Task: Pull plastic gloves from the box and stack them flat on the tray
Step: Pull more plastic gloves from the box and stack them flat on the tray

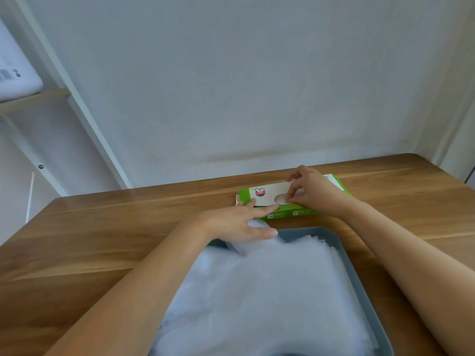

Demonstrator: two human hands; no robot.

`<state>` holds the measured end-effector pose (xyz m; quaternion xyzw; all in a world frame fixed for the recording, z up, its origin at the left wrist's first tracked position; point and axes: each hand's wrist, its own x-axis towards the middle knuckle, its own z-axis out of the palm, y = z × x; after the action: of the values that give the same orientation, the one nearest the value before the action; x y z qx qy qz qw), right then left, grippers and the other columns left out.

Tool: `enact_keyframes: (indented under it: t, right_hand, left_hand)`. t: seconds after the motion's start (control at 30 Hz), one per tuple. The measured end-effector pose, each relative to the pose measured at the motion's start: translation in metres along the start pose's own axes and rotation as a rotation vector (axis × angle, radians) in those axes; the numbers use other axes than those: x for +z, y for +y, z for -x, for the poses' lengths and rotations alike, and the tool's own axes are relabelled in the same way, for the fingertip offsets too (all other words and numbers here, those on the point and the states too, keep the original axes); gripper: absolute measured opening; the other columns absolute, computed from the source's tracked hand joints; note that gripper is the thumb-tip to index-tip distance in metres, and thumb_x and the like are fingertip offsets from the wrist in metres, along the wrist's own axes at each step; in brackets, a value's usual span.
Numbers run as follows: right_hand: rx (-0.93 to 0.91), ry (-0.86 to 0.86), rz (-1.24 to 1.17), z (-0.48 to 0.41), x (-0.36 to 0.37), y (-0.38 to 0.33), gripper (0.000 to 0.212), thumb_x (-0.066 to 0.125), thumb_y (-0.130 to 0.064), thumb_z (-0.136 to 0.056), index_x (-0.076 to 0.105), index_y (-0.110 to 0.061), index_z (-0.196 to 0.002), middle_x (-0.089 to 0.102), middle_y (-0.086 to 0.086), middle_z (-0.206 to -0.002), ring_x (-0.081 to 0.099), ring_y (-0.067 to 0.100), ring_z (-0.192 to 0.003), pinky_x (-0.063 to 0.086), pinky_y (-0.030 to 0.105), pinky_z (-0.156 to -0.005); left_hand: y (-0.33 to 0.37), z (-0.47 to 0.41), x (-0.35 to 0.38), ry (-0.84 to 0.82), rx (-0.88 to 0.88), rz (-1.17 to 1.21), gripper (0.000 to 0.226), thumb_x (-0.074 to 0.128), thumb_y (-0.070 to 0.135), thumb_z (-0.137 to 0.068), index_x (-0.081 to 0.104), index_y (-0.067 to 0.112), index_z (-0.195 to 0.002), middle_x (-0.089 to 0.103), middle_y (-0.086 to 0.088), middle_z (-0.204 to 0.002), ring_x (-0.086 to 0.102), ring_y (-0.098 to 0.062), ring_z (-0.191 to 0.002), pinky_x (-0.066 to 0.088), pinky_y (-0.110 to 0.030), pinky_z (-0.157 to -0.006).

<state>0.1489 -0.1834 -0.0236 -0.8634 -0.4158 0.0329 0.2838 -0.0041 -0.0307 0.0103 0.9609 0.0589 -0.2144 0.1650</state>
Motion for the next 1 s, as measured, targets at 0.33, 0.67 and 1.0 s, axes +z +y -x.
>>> enact_keyframes:
  t: [0.33,0.67,1.0]
  right_hand:
    - [0.149,0.163,-0.234,0.001,-0.010,0.004,0.010,0.072,-0.021,-0.083,0.071,-0.027,-0.075,0.056,-0.007,-0.101,0.054,0.013,-0.094,0.044,0.030,-0.082]
    - [0.498,0.499,-0.535,-0.006,-0.007,0.015,0.027,0.036,-0.013,-0.100,0.060,-0.001,-0.098,0.062,0.005,-0.062,0.064,0.029,-0.076,0.055,0.043,-0.078]
    - [0.259,0.230,-0.322,0.000,-0.018,0.010,0.044,0.074,-0.034,-0.080,0.058,-0.014,-0.116,0.060,0.000,-0.100,0.059,0.013,-0.078,0.048,0.021,-0.064]
  left_hand:
    - [0.003,0.003,0.001,-0.013,-0.014,0.012,0.065,0.042,0.065,-0.090,0.005,0.060,-0.144,-0.011,0.002,-0.162,-0.015,-0.021,-0.148,0.004,-0.044,-0.121]
    - [0.000,0.000,0.002,-0.011,0.006,0.025,0.068,0.045,0.065,-0.089,0.004,0.061,-0.143,-0.013,0.003,-0.161,-0.017,-0.019,-0.147,0.005,-0.040,-0.121]
    - [0.001,-0.001,0.002,-0.023,-0.001,0.026,0.068,0.045,0.065,-0.089,0.004,0.060,-0.143,-0.013,0.003,-0.161,-0.017,-0.017,-0.147,0.004,-0.041,-0.121]
